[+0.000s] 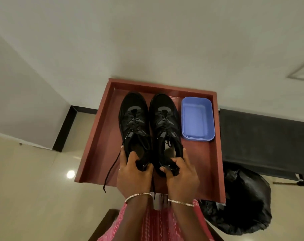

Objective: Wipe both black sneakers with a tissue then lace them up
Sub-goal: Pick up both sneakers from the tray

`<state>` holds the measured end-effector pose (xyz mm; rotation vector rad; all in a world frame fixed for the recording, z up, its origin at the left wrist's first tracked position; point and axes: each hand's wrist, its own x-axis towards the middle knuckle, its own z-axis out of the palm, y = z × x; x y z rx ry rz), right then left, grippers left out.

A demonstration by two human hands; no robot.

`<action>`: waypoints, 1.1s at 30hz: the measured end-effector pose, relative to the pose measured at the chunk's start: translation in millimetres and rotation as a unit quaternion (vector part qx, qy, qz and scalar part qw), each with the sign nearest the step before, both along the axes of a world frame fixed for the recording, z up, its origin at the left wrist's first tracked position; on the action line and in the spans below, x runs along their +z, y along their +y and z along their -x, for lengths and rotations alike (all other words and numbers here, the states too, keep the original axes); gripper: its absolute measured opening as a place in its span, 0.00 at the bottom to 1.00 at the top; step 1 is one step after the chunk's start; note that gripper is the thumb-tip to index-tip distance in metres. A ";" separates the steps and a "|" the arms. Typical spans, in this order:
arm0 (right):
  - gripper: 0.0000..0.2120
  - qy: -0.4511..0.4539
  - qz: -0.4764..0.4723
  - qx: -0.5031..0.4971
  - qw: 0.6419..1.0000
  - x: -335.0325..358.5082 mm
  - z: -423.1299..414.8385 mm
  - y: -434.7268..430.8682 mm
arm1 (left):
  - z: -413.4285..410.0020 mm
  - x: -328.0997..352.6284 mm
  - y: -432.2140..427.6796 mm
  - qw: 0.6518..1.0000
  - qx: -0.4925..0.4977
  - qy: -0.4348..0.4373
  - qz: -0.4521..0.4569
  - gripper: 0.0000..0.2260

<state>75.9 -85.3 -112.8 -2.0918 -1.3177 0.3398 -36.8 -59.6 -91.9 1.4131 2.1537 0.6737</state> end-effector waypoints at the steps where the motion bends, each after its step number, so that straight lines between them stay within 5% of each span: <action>1: 0.19 0.001 0.007 -0.002 1.000 2.9 2.2 0.4 | 1.8 3.0 0.8 1.000 -0.006 0.000 0.006 0.15; 16: 0.18 0.090 0.173 0.013 0.981 149.2 -10.4 -21.5 | 17.4 162.9 -30.9 0.981 -0.111 0.011 0.157 0.13; 25: 0.18 0.133 0.134 -0.053 0.981 242.6 -31.9 -41.0 | -3.9 260.1 -25.3 0.962 -0.218 0.035 0.158 0.12; 33: 0.17 0.088 0.138 -0.151 0.975 272.7 -99.3 -51.0 | -82.3 280.4 -12.5 0.933 -0.323 0.030 0.154 0.12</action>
